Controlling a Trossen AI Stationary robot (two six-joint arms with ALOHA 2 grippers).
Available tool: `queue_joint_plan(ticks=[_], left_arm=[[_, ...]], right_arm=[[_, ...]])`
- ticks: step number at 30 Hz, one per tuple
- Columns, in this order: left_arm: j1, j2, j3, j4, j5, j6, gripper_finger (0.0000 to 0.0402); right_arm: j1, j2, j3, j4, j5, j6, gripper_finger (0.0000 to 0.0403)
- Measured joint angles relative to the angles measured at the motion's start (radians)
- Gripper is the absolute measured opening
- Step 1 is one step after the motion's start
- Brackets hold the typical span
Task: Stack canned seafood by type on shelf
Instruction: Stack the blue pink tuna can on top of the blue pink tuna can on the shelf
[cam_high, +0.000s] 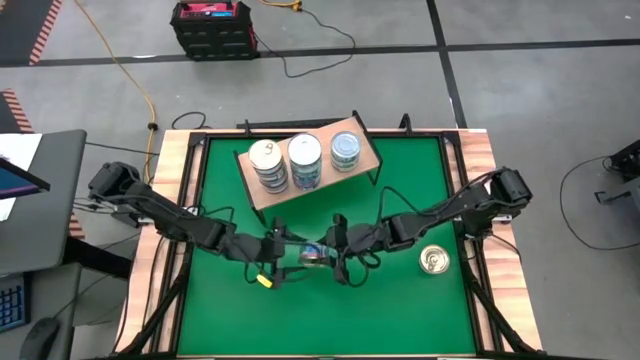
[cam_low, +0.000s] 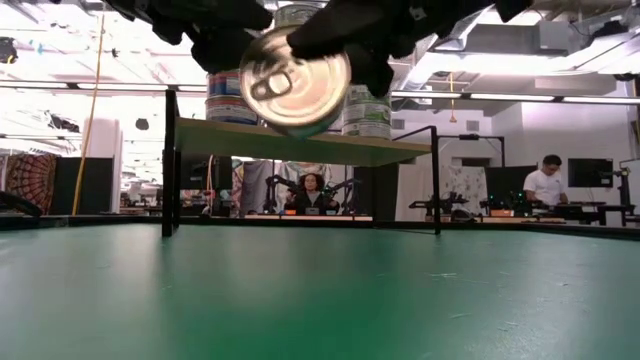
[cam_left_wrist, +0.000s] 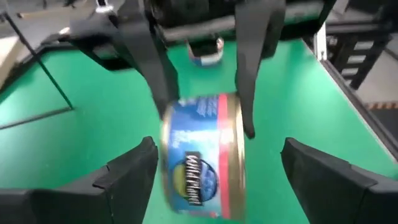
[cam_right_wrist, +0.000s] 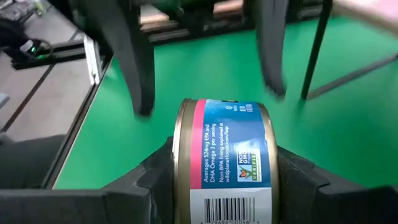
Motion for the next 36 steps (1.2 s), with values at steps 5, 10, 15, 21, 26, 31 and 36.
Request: queue_joint_plan(ticks=[5, 10, 15, 21, 26, 31, 36], left_arm=[[0.003, 0.052, 0.065, -0.073, -0.012, -0.001, 0.0335], [0.014, 0.048, 0.111, -0.166, -0.073, -0.025, 0.0332], [0.028, 0.044, 0.138, -0.221, 0.014, -0.061, 0.0318], [0.028, 0.044, 0.145, -0.306, 0.021, -0.095, 0.0300], [0.028, 0.046, 0.145, -0.315, 0.021, -0.102, 0.0295], [0.028, 0.047, 0.145, -0.324, 0.022, -0.089, 0.0294], [0.028, 0.047, 0.145, -0.324, 0.023, -0.084, 0.0265]], right_arm=[[0.016, 0.003, 0.000, 0.020, 0.035, -0.051, 0.0223], [0.032, 0.003, 0.000, 0.033, 0.061, -0.099, 0.0224], [0.048, 0.003, 0.001, 0.040, 0.102, -0.108, 0.0224], [0.047, 0.003, 0.002, 0.039, 0.102, -0.110, 0.0224], [0.047, 0.003, 0.002, 0.055, 0.106, -0.115, 0.0224], [0.048, 0.003, 0.002, 0.076, 0.106, -0.132, 0.0224], [0.047, 0.003, 0.002, 0.082, 0.106, -0.134, 0.0226]])
